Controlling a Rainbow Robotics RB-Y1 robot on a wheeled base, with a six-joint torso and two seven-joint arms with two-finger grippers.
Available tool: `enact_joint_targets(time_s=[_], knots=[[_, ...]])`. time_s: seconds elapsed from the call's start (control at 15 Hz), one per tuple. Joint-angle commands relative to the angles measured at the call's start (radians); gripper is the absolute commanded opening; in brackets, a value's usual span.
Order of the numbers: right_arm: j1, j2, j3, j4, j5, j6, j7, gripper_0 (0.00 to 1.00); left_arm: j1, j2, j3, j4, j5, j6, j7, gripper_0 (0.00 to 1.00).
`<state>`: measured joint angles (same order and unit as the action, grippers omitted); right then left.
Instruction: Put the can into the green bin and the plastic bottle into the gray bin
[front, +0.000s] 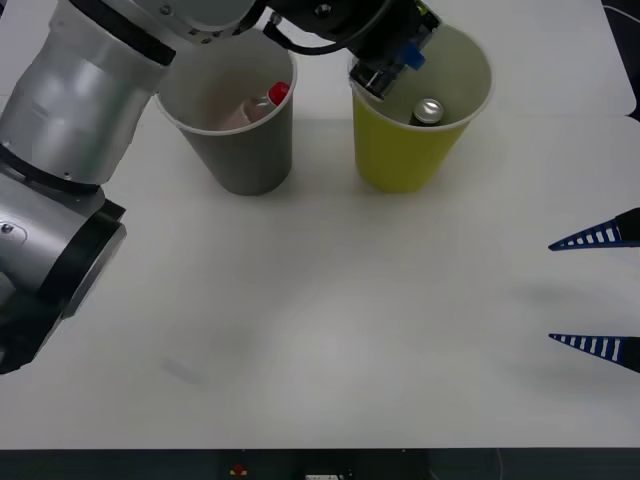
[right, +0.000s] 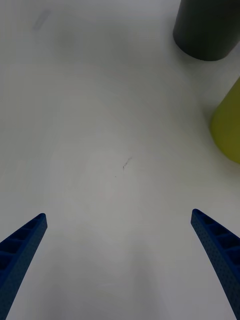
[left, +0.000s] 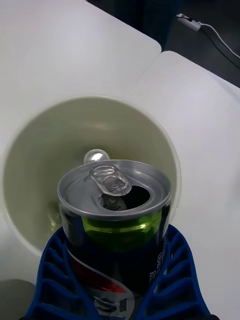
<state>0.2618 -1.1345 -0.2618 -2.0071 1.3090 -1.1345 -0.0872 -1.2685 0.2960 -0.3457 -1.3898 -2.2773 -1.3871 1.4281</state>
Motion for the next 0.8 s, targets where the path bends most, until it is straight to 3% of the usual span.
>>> enact_joint_targets(time_s=[0.07,0.27,0.47,0.6,0.67,0.8], knots=[[0.0,0.0,0.0,0.0,0.0,0.0,0.0,1.0,-0.069,-0.061,-0.015,0.16,-0.019,0.114,0.0,0.0],[0.0,0.0,0.0,0.0,0.0,0.0,0.0,1.0,-0.092,-0.092,-0.016,0.241,-0.037,0.192,-0.002,0.0],[0.0,0.0,0.0,0.0,0.0,0.0,0.0,1.0,-0.091,-0.089,-0.019,0.242,-0.047,0.192,-0.005,0.0],[0.0,0.0,0.0,0.0,0.0,0.0,0.0,1.0,-0.091,-0.087,-0.019,0.242,-0.054,0.191,-0.014,0.84],[0.0,0.0,0.0,0.0,0.0,0.0,0.0,1.0,-0.089,-0.086,-0.019,0.242,-0.056,0.191,-0.015,1.0],[0.0,0.0,0.0,0.0,0.0,0.0,0.0,1.0,-0.089,-0.086,-0.019,0.241,-0.056,0.175,-0.017,1.0]])
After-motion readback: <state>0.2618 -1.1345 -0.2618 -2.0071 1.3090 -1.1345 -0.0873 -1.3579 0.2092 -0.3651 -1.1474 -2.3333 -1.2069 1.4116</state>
